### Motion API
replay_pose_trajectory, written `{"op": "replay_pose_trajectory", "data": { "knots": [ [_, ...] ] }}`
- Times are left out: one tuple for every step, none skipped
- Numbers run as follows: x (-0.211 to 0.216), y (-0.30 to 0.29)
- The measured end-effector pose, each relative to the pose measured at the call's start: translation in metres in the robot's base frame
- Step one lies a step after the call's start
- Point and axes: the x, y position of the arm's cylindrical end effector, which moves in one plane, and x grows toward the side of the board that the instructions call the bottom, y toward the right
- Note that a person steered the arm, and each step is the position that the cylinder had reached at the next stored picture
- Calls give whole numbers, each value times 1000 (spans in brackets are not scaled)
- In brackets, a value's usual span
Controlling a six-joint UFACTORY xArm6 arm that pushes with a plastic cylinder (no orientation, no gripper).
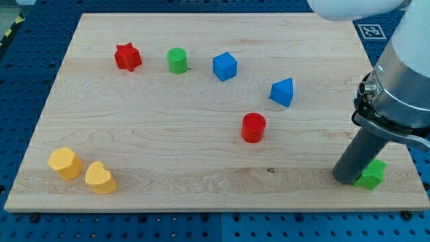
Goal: Place the green circle horizontally to the blue cube
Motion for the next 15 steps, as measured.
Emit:
{"op": "replay_pose_trajectory", "data": {
  "knots": [
    [0, -42],
    [0, -103],
    [-14, -162],
    [-42, -221],
    [-109, -243],
    [-190, -243],
    [-205, -243],
    [-206, -263],
    [-206, -283],
    [-216, -284],
    [-235, -285],
    [-247, -285],
    [-265, -285],
    [-279, -285],
    [-280, -276]
  ]
}}
